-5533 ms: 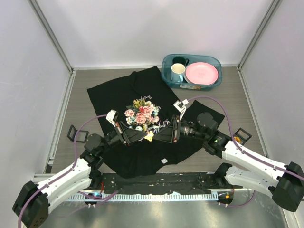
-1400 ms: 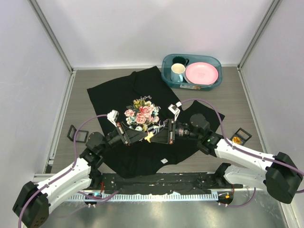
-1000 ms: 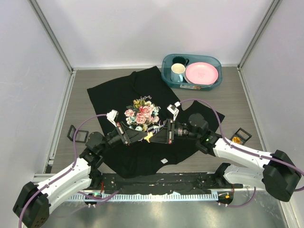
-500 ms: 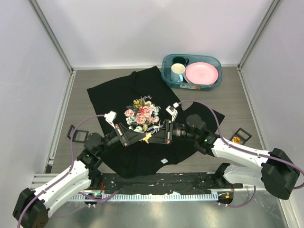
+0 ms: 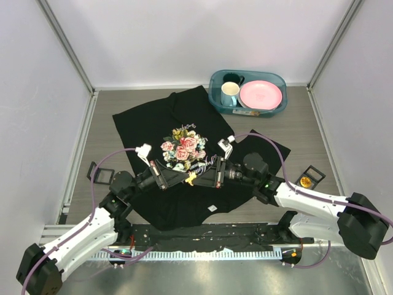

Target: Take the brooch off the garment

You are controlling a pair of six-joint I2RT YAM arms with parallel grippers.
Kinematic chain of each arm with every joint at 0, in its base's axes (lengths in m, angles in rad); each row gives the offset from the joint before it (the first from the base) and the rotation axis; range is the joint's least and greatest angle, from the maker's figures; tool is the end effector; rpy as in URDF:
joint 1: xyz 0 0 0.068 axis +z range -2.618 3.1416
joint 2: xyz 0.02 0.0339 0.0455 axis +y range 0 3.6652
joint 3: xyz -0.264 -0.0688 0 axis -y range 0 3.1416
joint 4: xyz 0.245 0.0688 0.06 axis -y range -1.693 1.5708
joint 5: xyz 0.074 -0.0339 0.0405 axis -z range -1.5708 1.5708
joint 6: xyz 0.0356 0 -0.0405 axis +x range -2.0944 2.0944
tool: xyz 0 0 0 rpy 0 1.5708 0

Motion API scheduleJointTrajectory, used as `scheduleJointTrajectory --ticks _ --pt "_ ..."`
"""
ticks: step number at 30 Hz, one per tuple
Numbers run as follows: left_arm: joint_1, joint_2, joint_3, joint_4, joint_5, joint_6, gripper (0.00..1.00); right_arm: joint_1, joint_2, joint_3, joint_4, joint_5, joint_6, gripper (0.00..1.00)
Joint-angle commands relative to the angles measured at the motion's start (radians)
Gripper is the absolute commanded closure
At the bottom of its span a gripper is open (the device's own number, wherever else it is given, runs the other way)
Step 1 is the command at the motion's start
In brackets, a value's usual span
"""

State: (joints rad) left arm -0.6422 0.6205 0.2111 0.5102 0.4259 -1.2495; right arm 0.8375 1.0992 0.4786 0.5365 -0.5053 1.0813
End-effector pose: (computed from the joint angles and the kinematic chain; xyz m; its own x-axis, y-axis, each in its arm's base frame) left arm 0.1191 -0.1074 0.2352 -0.8044 -0.4774 -0.3536 0.3527 0.0954 -0.9309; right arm 0.1472 0.1891 0.2462 -0.8852 0.1713 -0.4326 -0.4079 0.1620 0.8986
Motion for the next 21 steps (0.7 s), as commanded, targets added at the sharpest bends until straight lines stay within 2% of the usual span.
scheduleJointTrajectory --ticks 1,6,16,21 --pt "-0.019 -0.024 0.050 0.022 0.059 -0.004 1.00 -0.011 -0.025 -0.044 0.109 0.151 0.011 0.93" --pt "-0.019 -0.033 0.048 0.027 0.050 -0.010 1.00 0.015 -0.025 -0.066 0.177 0.188 0.031 0.93" --pt "-0.019 -0.057 0.037 0.011 0.034 -0.027 1.00 0.026 -0.085 -0.101 0.195 0.223 0.031 0.87" --pt "-0.019 -0.073 0.027 0.008 0.027 -0.031 1.00 0.026 -0.096 -0.106 0.198 0.208 0.029 0.79"
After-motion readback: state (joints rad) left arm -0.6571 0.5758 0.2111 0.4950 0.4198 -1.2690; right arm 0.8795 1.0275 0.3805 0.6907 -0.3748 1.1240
